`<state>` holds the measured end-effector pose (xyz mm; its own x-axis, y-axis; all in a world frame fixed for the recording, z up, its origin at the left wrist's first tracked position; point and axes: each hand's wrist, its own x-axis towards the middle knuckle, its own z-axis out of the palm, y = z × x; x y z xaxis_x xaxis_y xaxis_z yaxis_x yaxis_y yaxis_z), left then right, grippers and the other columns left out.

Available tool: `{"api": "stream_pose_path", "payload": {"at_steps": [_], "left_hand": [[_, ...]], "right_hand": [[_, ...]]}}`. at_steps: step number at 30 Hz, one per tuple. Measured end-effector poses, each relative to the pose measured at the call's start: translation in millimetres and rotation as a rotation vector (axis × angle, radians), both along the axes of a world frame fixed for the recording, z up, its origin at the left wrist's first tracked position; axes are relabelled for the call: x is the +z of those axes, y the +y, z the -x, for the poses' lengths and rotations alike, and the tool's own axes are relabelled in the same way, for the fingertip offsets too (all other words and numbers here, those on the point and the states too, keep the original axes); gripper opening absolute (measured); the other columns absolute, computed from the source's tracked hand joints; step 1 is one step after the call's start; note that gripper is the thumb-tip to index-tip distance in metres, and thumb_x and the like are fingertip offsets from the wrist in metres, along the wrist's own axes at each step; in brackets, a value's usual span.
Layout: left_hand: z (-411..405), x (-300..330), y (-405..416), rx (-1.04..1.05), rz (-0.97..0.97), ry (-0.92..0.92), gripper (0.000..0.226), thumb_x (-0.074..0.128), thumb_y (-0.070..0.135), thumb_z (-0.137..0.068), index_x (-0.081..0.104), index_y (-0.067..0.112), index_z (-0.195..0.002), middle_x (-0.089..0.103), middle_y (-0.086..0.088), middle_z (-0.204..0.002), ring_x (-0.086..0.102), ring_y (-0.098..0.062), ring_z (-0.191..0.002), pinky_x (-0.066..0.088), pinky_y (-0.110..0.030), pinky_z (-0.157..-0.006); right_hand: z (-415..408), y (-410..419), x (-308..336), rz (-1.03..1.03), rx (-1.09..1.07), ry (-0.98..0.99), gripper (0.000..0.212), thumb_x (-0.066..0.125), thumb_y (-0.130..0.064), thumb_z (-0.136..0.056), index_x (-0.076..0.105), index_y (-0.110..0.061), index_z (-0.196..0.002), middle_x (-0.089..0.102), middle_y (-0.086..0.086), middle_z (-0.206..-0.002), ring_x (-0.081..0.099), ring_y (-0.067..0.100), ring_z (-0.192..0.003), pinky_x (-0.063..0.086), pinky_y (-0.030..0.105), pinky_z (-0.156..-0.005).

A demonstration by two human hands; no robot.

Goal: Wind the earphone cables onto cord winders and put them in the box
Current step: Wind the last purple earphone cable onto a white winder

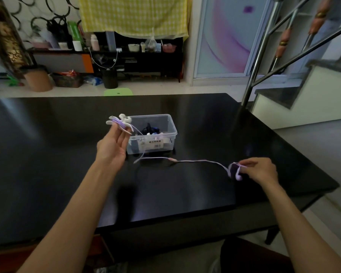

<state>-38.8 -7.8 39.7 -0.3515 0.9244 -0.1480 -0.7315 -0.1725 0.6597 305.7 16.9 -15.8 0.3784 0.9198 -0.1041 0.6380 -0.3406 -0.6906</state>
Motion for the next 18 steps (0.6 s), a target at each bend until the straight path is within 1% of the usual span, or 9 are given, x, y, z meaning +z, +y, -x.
{"api": "stream_pose_path", "payload": {"at_steps": [3,4,6,8,10,11,13,16,18], "left_hand": [[-9,5,-3,-0.198,0.0,0.236,0.018,0.052,0.016,-0.095,0.064,0.007,-0.104,0.073,-0.004,-0.093,0.07,-0.01,-0.084,0.057,-0.019,-0.074],[-15,6,-5,-0.277,0.007,0.313,0.019,0.051,0.016,-0.095,0.065,0.007,-0.104,0.074,-0.004,-0.093,0.07,-0.01,-0.084,0.057,-0.019,-0.071],[-28,6,-7,-0.431,0.018,0.439,0.021,0.05,0.015,-0.095,0.065,0.006,-0.107,0.073,-0.006,-0.098,0.07,-0.013,-0.087,0.057,-0.021,-0.073],[-42,3,-7,-0.527,0.007,0.519,0.026,0.047,0.016,-0.097,0.063,0.005,-0.113,0.071,-0.007,-0.108,0.067,-0.016,-0.097,0.056,-0.023,-0.082],[-51,0,-7,-0.548,-0.028,0.577,0.029,0.047,0.018,-0.097,0.062,0.003,-0.118,0.068,-0.008,-0.114,0.064,-0.018,-0.105,0.053,-0.023,-0.089],[-53,-1,-6,-0.546,-0.039,0.602,0.03,0.047,0.018,-0.097,0.062,0.003,-0.119,0.068,-0.009,-0.115,0.064,-0.018,-0.108,0.052,-0.024,-0.092],[-55,-2,-6,-0.542,-0.041,0.644,0.031,0.047,0.02,-0.098,0.063,0.003,-0.118,0.069,-0.011,-0.113,0.065,-0.019,-0.107,0.051,-0.026,-0.095],[-53,-5,-6,-0.504,0.001,0.662,0.03,0.049,0.024,-0.097,0.066,0.005,-0.113,0.071,-0.01,-0.107,0.067,-0.018,-0.102,0.053,-0.025,-0.091],[-50,-7,-5,-0.479,0.037,0.561,0.028,0.048,0.025,-0.097,0.066,0.009,-0.111,0.072,-0.005,-0.106,0.068,-0.013,-0.099,0.054,-0.022,-0.087]], "right_hand": [[5,0,20,0.089,0.062,0.124,0.049,0.066,0.01,-0.075,0.062,-0.009,-0.119,0.061,0.012,-0.12,0.056,0.027,-0.113,0.043,0.033,-0.094],[10,2,28,0.049,0.081,0.071,0.053,0.061,0.012,-0.076,0.058,-0.009,-0.125,0.057,0.013,-0.127,0.053,0.028,-0.118,0.041,0.033,-0.096],[33,-1,50,-0.204,0.156,0.008,0.051,0.052,0.013,-0.08,0.056,-0.009,-0.126,0.056,0.011,-0.13,0.052,0.024,-0.121,0.04,0.027,-0.098],[67,-7,68,-0.39,0.252,0.255,0.042,0.043,0.013,-0.087,0.057,-0.005,-0.122,0.059,0.011,-0.125,0.055,0.015,-0.111,0.042,0.014,-0.089],[105,-17,76,-0.306,0.36,0.591,0.032,0.037,0.002,-0.096,0.053,0.0,-0.124,0.06,0.015,-0.122,0.054,0.014,-0.104,0.042,0.006,-0.076],[119,-24,73,-0.217,0.42,0.73,0.032,0.033,-0.006,-0.1,0.05,0.002,-0.126,0.061,0.014,-0.118,0.055,0.015,-0.1,0.041,0.006,-0.072],[138,-32,61,-0.038,0.496,0.842,0.04,0.026,-0.017,-0.103,0.051,0.005,-0.125,0.064,0.009,-0.099,0.059,0.014,-0.088,0.044,0.009,-0.07],[147,-34,52,0.112,0.532,0.805,0.039,0.028,-0.027,-0.103,0.061,-0.006,-0.103,0.061,0.007,-0.074,0.058,0.015,-0.066,0.05,0.024,-0.072],[146,-35,52,0.124,0.558,0.803,0.031,0.035,-0.026,-0.102,0.058,-0.01,-0.088,0.048,0.001,-0.056,0.044,0.009,-0.048,0.048,0.02,-0.051]]}}
